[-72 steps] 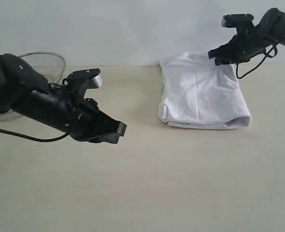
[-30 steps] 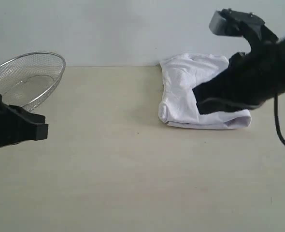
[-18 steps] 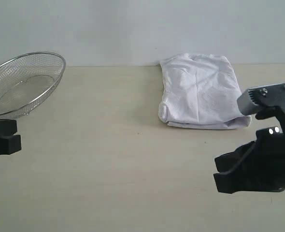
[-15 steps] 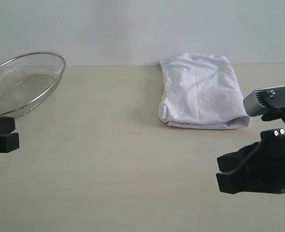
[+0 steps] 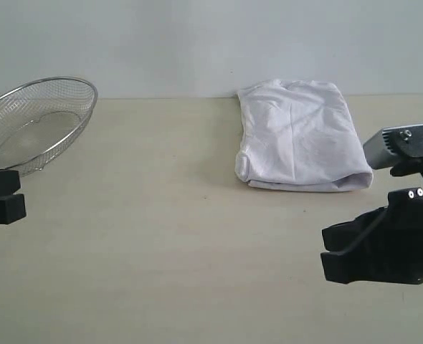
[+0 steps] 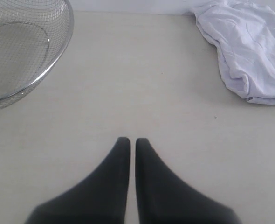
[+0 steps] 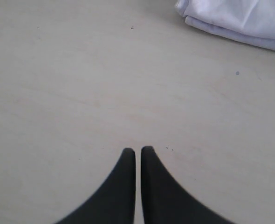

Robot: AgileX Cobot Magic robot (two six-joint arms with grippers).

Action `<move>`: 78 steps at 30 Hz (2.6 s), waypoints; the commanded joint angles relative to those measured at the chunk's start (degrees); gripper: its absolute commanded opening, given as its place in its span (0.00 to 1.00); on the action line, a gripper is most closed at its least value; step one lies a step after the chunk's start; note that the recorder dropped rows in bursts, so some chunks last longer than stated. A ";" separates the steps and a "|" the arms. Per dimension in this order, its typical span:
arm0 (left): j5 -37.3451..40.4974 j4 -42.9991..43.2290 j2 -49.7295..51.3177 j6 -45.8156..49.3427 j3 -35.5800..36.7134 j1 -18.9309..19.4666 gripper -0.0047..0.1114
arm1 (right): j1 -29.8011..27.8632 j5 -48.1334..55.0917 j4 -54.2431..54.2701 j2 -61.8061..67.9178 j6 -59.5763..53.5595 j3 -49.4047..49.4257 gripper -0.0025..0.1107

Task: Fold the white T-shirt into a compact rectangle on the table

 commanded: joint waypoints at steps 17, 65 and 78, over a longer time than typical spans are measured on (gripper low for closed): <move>-0.87 -0.14 -0.25 -0.36 0.24 0.15 0.08 | -4.50 -5.50 -4.40 -28.55 -2.53 0.47 0.02; -0.77 -0.14 -0.25 -0.36 0.24 0.15 0.08 | -13.61 2.80 -7.02 -58.81 -6.30 23.82 0.02; -1.01 -0.14 -0.25 -0.36 0.24 0.15 0.08 | -13.61 4.02 -37.21 -58.81 30.21 23.82 0.02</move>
